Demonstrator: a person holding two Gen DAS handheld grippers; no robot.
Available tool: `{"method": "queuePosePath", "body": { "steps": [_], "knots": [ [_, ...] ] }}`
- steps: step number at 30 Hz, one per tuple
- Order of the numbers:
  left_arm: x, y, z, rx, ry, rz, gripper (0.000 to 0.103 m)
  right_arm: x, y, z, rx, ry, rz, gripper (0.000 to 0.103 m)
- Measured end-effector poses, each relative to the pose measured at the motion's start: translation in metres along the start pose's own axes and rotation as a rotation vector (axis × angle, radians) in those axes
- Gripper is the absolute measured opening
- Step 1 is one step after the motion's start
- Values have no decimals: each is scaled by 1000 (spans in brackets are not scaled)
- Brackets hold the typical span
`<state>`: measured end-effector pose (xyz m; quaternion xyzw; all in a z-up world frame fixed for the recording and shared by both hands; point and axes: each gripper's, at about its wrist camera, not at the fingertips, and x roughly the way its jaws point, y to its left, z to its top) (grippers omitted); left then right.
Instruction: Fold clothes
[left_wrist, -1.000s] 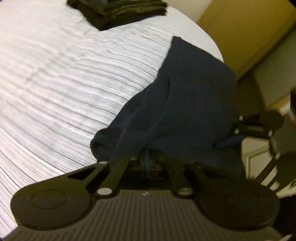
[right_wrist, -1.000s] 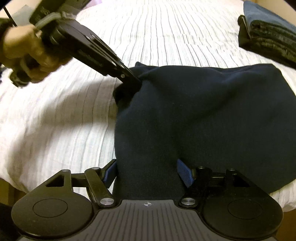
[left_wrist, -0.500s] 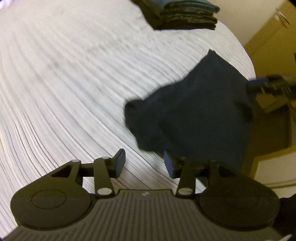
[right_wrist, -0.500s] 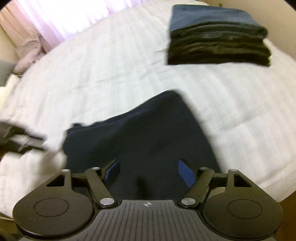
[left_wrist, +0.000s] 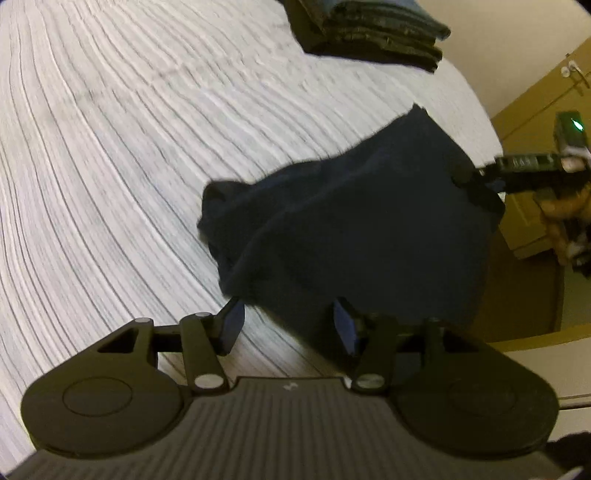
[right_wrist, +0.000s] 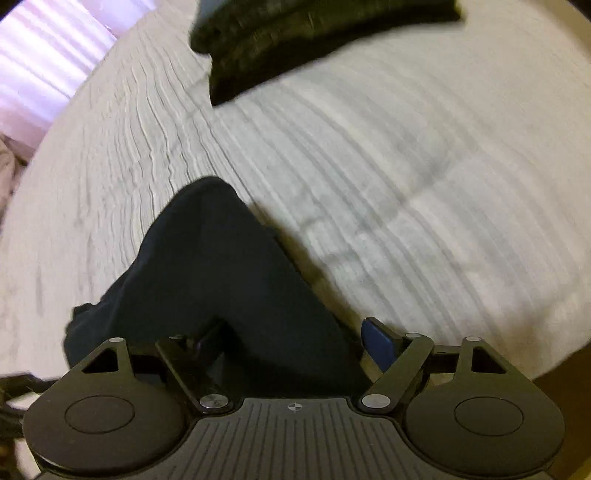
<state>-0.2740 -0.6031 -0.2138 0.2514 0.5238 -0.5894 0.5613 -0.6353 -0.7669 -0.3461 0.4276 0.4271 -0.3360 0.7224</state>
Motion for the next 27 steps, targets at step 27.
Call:
{"method": "queuePosePath", "body": {
  "steps": [27],
  "knots": [
    [10,-21,41,169,24,208,47,-17,-47,-86,463,-132,305,79]
  ]
}}
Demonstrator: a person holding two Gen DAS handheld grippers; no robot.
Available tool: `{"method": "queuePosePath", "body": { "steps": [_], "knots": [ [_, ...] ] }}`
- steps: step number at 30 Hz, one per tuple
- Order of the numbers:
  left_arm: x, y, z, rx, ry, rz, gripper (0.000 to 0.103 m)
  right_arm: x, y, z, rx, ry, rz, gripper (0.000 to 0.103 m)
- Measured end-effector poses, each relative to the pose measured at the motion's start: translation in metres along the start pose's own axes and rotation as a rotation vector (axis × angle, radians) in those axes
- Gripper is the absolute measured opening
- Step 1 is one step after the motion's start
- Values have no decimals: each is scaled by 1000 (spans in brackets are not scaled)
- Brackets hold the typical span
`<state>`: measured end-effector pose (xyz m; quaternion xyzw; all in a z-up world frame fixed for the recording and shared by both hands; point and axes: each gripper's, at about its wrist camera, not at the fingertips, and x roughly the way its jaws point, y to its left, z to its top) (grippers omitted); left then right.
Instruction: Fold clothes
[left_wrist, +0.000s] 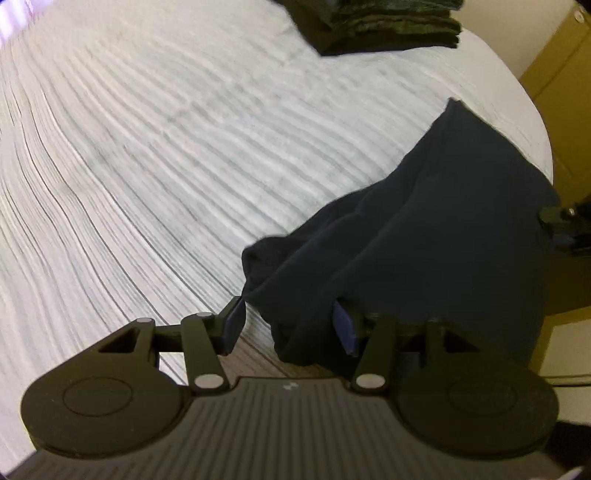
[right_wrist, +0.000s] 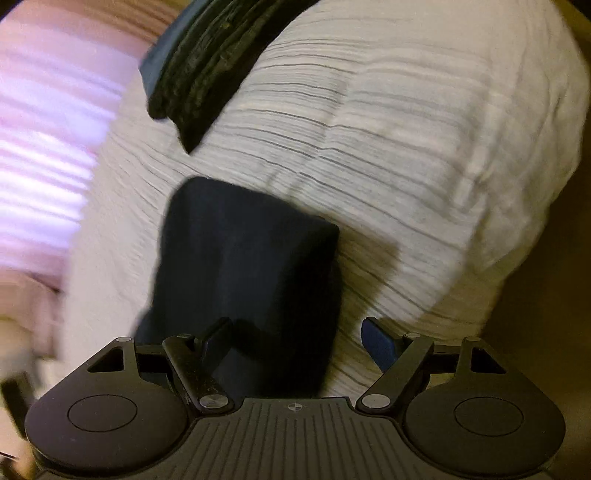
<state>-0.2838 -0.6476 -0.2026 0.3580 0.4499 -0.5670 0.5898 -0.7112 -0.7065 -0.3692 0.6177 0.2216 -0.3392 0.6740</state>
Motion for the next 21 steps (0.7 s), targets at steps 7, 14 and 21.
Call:
{"method": "queuePosePath", "body": {
  "steps": [7,14,21],
  "knots": [
    [-13,-39,17,116,-19,-54,47,22,-39,-4,109,-8,167,79],
    [-1,-83,36,308,-23,-129,47,27,-50,-5,174,-59,290,73],
    [12,-101,59,412,-35,-172,47,34,-49,-8,167,-96,262,64]
  ]
}}
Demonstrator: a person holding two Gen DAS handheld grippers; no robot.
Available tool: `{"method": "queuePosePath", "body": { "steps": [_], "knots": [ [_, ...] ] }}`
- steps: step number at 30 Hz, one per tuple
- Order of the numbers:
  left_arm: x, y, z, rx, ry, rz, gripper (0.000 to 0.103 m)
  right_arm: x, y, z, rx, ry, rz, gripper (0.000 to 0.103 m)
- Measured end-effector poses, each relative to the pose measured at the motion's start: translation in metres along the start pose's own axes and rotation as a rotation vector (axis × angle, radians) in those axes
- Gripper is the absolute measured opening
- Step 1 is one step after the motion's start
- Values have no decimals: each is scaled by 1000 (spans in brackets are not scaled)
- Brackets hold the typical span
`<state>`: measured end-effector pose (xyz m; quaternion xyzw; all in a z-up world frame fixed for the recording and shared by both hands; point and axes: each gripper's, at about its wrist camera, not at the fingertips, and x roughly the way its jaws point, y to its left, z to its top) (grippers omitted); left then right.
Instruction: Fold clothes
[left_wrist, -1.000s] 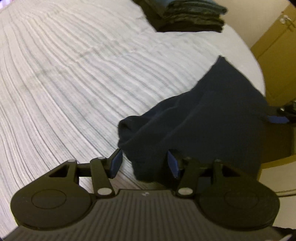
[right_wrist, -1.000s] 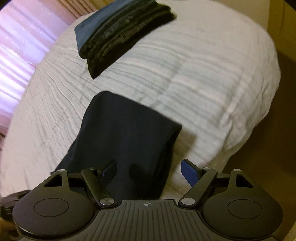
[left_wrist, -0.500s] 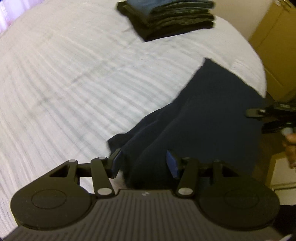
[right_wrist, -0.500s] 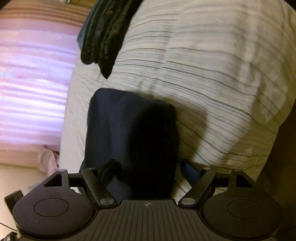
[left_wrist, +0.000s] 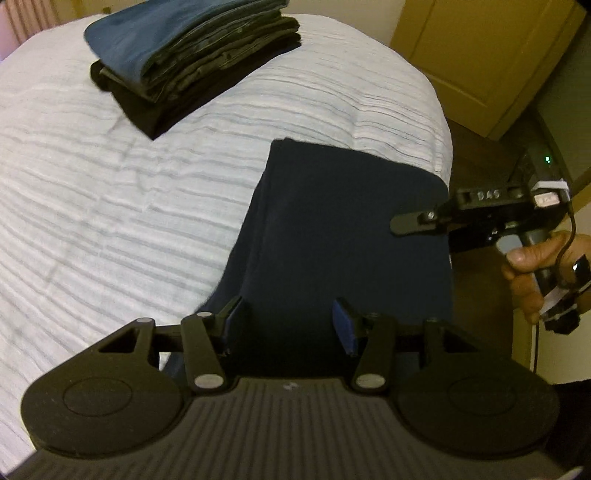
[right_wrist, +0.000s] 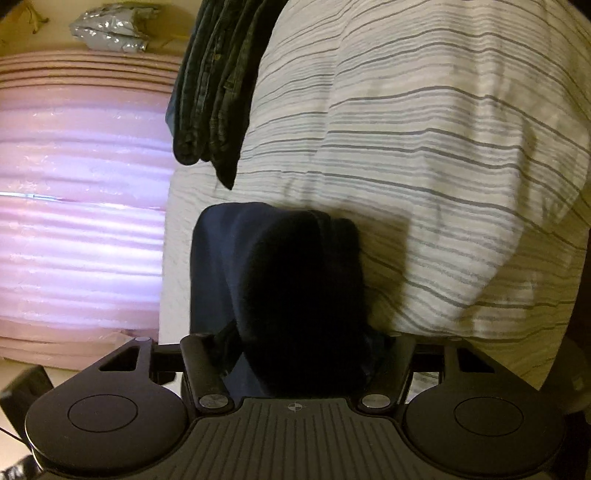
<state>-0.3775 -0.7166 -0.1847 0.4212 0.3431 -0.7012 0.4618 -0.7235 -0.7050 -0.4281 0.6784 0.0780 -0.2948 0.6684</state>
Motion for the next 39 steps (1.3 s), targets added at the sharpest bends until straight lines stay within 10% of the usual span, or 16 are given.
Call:
{"method": "queuePosePath", "body": {
  "steps": [4,6,11,19,39],
  "knots": [
    [5,7,7,37,-5,-5,47,12,-1,2,21,-4,8,64],
    [2,12,9,46,-20,-3,47,13,6,5,18,-2,-6,40],
    [-15,30,16,18,-70,-6,48,6,41,17,-91,30,-14,30],
    [-26,44,9,-47,-85,17,48,31,93,58,-305,119,-29,29],
    [-32,33,-17,-150,-56,-5,48,31,56,56,-163,80,-4,50]
  ]
}}
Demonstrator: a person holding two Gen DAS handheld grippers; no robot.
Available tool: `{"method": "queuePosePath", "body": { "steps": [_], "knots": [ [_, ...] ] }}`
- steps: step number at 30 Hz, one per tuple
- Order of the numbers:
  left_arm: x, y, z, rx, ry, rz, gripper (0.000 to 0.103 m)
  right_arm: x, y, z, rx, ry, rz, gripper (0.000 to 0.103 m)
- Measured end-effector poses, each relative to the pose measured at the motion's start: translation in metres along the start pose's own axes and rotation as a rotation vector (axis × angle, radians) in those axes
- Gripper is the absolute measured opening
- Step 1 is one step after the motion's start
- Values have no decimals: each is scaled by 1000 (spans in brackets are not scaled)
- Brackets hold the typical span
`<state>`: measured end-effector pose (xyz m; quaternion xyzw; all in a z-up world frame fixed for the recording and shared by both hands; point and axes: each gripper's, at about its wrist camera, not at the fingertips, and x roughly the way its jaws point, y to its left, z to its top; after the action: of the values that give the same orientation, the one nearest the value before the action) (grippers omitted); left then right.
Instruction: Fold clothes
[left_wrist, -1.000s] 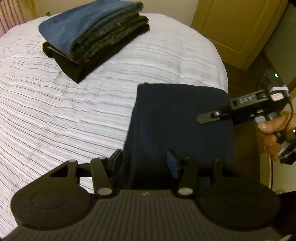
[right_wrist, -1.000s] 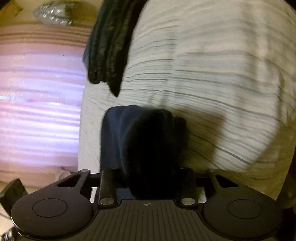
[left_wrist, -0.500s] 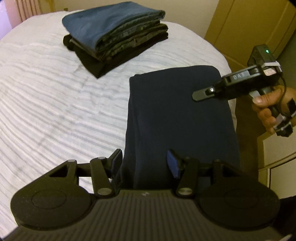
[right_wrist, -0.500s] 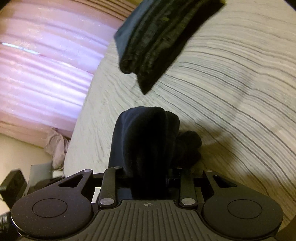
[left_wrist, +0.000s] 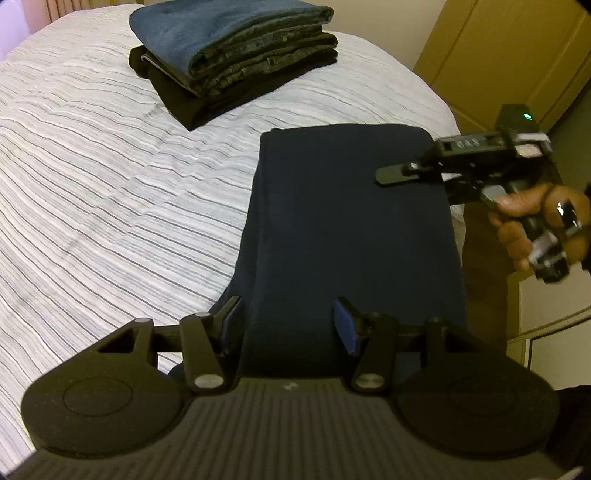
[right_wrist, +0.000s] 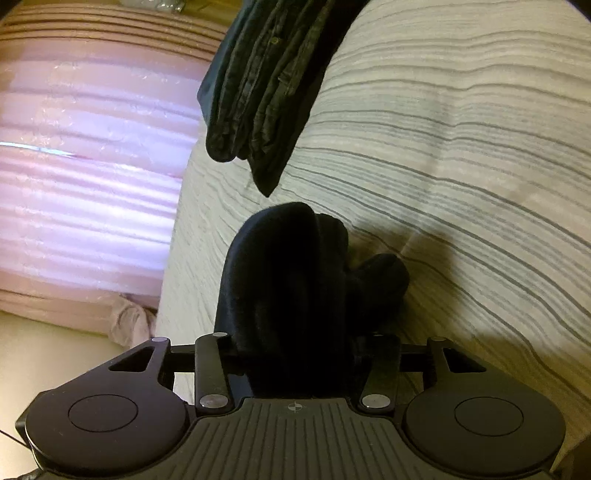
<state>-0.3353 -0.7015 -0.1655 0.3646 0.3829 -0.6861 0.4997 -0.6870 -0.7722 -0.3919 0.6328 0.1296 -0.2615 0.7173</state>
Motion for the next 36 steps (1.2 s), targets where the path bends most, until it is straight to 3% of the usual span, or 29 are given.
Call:
{"method": "queuePosePath", "body": {
  "steps": [1,2,3,5,8,11,16,17,19,20,21,23,27,31,36],
  "knots": [
    [0,0,1,-7,-1,-1,48,-5,6,-3,-27,-15,-22,51],
    [0,-1,2,-13,-3,-3,48,-11,11,-7,-53,-29,-50,72],
    [0,-2,4,-15,-2,-5,48,-16,15,-11,-68,-41,-73,101],
    [3,-6,7,-11,4,-11,48,-29,15,-19,-70,-78,-94,103],
    [11,-13,12,4,21,-18,48,-33,-7,-25,39,-48,-59,103],
    [19,-21,17,23,44,-24,48,-22,-29,-29,111,-5,22,103],
    [24,-27,19,40,78,-21,48,5,-36,-17,93,-10,134,102],
    [24,-27,20,36,82,-17,48,9,-36,-13,93,-19,154,102],
    [23,-26,21,25,90,-8,48,17,-34,-5,94,-15,169,90],
    [22,-26,21,17,90,-2,48,20,-33,-1,98,-10,168,66],
    [20,-26,21,10,88,4,48,19,-32,2,104,-9,163,52],
    [16,-26,21,-4,81,14,48,14,-23,5,68,-5,138,45],
    [8,-27,20,-25,57,25,49,-3,21,-5,-124,-7,109,40],
    [-1,-30,19,-45,30,25,49,-23,76,-25,-403,0,121,39],
    [-8,-35,11,-36,29,25,49,-37,89,-42,-485,19,147,39]
  ]
}}
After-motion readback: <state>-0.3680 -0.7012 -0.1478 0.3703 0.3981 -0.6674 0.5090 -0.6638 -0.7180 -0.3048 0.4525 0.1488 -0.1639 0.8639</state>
